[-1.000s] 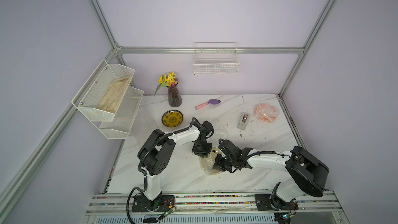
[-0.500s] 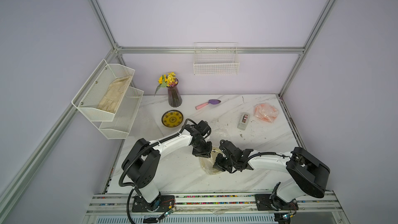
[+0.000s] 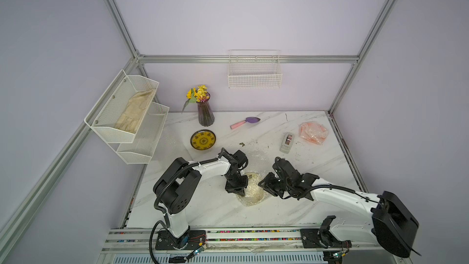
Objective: Wrap dinner plates in bubble wrap
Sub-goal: Wrap the plate in the bubble wrap.
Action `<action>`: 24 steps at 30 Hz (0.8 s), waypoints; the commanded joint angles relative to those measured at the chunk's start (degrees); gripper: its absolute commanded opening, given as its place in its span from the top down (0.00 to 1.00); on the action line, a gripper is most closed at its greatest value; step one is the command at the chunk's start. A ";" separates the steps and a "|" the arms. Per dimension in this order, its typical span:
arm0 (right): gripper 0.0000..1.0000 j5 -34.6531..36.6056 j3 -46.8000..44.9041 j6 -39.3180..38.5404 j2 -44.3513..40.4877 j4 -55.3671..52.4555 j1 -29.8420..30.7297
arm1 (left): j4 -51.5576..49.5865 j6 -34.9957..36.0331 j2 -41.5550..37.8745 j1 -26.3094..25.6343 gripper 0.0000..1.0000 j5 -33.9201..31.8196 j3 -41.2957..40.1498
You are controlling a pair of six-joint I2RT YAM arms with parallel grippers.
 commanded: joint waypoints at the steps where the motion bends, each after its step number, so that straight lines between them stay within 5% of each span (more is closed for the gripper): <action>1: 0.45 -0.98 -6.14 -0.74 -5.87 -7.61 -5.27 | -2.16 1.75 2.84 -0.01 0.94 -4.66 -1.79; 5: 0.26 -4.23 -8.86 -3.60 -7.75 -8.00 -11.59 | -2.42 1.70 2.84 0.06 0.94 -4.89 -1.75; 12: 0.21 -4.85 -9.82 -9.81 -3.35 -6.38 -17.64 | -2.49 1.74 2.54 0.17 0.94 -5.23 -2.16; 15: 0.34 -4.78 -9.84 -11.39 -2.02 -4.53 -19.90 | -2.48 1.74 2.52 0.26 0.94 -5.37 -2.43; 20: 0.78 -3.52 -10.37 -11.80 -5.37 -4.92 -20.89 | -2.56 2.06 2.93 0.26 0.95 -5.54 -1.85; 24: 0.99 -2.50 -6.59 -14.24 -7.37 -9.23 -20.82 | -2.73 2.14 2.93 0.26 0.95 -5.46 -1.14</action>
